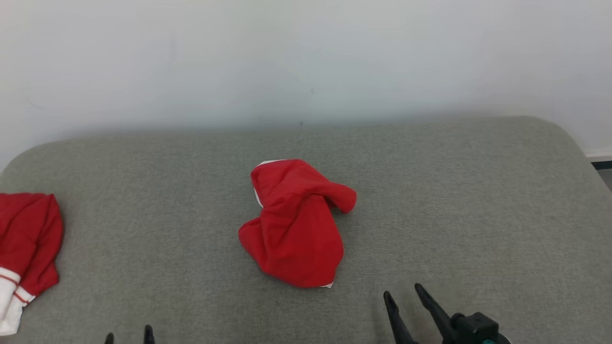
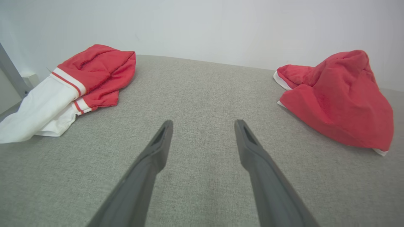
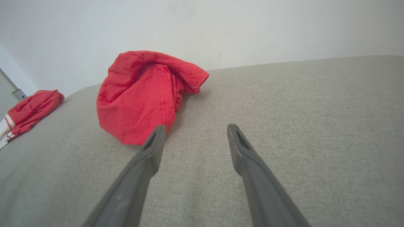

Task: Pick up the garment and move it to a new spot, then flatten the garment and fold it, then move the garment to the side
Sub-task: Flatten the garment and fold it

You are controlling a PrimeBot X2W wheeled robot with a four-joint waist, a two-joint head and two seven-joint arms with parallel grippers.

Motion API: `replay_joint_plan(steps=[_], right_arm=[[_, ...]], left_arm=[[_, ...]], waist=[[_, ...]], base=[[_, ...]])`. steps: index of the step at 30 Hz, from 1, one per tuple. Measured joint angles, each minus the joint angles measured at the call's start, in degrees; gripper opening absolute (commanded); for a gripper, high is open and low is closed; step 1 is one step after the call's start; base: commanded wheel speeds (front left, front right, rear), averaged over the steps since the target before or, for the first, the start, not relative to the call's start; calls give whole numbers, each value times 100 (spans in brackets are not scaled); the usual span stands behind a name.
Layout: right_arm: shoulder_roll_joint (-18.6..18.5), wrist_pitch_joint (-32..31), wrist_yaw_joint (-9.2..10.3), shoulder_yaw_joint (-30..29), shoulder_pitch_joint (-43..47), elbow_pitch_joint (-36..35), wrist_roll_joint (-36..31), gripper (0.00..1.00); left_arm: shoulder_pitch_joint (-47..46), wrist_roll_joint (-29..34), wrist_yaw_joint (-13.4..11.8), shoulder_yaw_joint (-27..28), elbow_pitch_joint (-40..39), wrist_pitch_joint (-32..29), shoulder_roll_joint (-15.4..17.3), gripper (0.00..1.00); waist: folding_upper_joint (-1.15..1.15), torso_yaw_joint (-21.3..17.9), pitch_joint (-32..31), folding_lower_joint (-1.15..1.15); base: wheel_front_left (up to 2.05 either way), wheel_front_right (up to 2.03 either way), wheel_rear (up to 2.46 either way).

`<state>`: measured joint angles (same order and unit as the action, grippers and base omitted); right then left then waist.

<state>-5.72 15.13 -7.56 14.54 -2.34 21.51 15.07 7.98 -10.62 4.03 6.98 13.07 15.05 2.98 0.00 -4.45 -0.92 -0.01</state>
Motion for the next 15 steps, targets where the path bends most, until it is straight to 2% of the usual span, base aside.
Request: replay_joint_plan(steps=[9,13,15], right_arm=[[-44,1,0,493,-291,509,190,100],[-10,0,0,315,-559,961,296,100],[-30,0,0,174,-698,1323,234,100]], left_arm=[[-131,-62,10,-525,126,-1,-8,100],[-277,-60,96,-800,108,0,-9,100],[-365,-155,84,-906,78,0,-7,100]], waist=[[0,523,99,1],[1,859,171,1],[0,1147,229,1]], base=[[0,0,0],[0,0,0],[0,0,0]])
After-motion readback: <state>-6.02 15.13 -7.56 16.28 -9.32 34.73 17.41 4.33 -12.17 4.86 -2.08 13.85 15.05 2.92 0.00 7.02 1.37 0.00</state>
